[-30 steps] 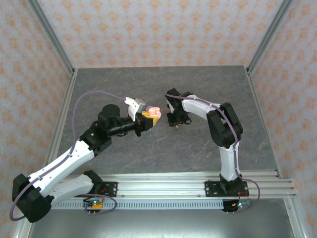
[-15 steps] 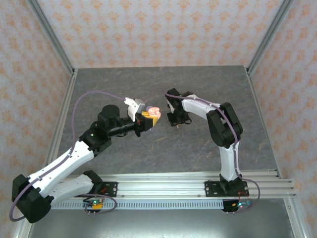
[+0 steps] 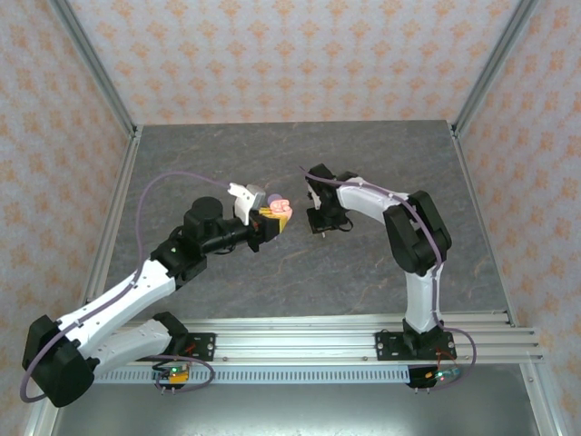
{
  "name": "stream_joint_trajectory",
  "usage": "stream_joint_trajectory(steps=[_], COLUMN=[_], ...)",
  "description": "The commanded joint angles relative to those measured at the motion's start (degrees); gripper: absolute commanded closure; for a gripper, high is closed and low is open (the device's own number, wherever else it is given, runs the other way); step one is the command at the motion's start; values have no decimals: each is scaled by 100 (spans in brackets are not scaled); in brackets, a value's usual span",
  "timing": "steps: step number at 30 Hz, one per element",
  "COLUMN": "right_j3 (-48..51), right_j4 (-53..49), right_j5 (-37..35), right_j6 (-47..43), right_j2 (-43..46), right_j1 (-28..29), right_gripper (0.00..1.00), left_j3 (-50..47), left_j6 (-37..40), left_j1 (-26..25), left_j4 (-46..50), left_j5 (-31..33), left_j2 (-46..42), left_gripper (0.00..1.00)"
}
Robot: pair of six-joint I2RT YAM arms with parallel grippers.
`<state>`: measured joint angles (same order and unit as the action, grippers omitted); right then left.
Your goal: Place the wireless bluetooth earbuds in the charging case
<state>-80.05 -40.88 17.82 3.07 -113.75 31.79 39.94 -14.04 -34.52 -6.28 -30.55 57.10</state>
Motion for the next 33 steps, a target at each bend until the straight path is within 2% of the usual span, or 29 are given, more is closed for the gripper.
stream_joint_trajectory(steps=[1,10,20,23,33], right_j3=[189,749,908,880,397], right_j4=[283,854,1280,1369,1173], right_j5=[298,1072,1957,2032,1771], right_j6=[252,739,1078,1185,1118], right_j2=[510,1581,2796,3096,3565], right_j1=[-75,-432,-531,-494,-75], right_gripper=[77,77,78,78,77], left_j3=[-238,-660,-1044,-1088,-747], left_j6=[-241,-328,-261,-219,-16], left_j1=[-19,-19,-20,-19,-44], left_j4=[-705,-1466,-2110,-2216,-2145], left_j5=[329,541,606,685,352], left_j2=[189,468,503,524,810], left_gripper=[100,100,100,100,100])
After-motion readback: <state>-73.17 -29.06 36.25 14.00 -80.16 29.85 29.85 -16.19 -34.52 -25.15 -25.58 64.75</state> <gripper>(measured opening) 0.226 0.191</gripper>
